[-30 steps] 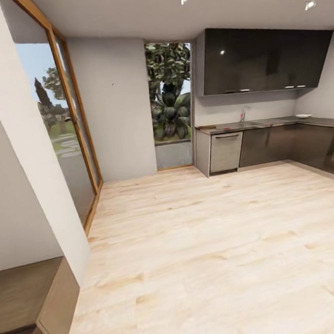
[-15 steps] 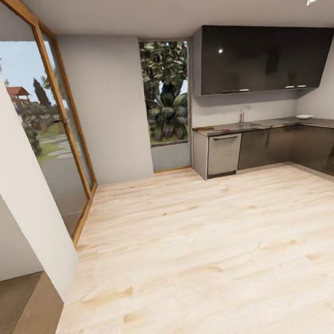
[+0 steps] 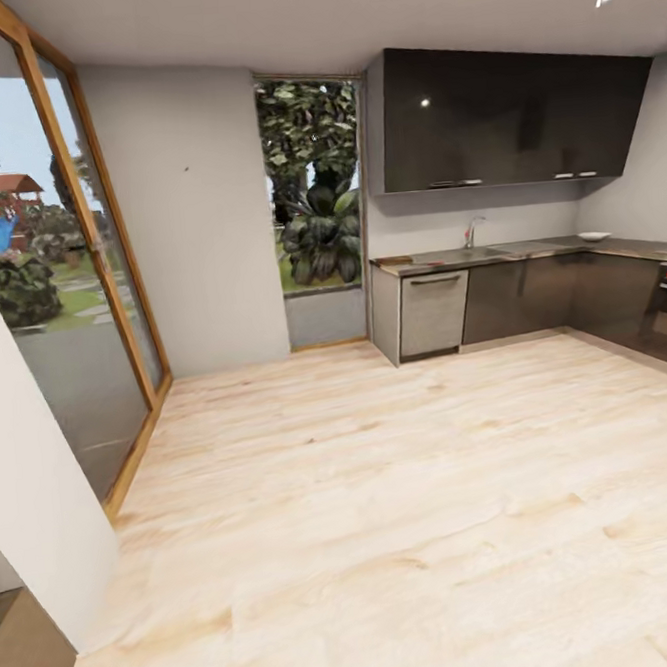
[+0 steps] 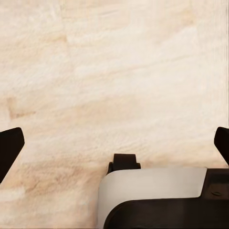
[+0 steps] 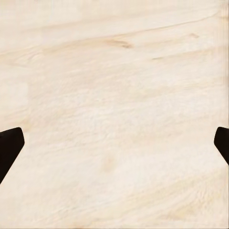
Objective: In the kitchen, take the Vidalia onion out of the sink, dice it on the chopping board with the paring knife, put the diced onion into the bowl on the countertop, then place both the paring knife and the chopping board into the sink.
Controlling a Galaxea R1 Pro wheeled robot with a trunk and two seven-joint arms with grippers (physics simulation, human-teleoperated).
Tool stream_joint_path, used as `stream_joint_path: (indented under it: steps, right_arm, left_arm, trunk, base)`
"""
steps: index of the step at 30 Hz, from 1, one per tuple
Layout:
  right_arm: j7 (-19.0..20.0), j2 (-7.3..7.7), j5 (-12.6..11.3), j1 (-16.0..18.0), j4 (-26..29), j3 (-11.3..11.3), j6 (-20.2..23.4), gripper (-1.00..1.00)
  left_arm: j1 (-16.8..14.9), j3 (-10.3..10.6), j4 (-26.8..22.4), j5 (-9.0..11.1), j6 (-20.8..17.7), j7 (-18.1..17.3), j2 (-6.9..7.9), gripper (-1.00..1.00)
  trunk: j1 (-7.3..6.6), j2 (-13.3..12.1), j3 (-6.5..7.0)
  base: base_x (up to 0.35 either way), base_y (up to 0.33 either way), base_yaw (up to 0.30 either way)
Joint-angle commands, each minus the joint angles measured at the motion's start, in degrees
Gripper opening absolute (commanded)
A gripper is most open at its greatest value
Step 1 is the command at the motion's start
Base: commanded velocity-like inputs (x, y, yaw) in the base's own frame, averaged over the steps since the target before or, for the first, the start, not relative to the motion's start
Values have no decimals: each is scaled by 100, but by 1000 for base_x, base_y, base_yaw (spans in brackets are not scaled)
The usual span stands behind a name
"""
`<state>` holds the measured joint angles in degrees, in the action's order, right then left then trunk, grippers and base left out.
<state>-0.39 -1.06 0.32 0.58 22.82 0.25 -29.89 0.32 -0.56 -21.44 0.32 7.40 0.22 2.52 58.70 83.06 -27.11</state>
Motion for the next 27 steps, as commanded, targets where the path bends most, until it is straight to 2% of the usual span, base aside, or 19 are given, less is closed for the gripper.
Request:
stream_joint_path:
  steps: [1,10,27]
  right_arm:
    - [-4,2,3,4,-5,2,-17,100]
    - [-5,7,3,4,-5,1,-17,100]
    - [-5,2,3,4,-5,1,-12,100]
  left_arm:
    - [3,-5,-10,3,7,3,1,100]
    - [3,-5,-10,3,7,1,3,100]
    - [3,-5,-10,3,7,2,-6,100]
  trunk:
    - [3,2,-2]
    - [3,2,10]
    - [3,2,11]
  base:
    - [278,-220,-103]
    - [278,-220,-84]
    - [277,-223,-4]
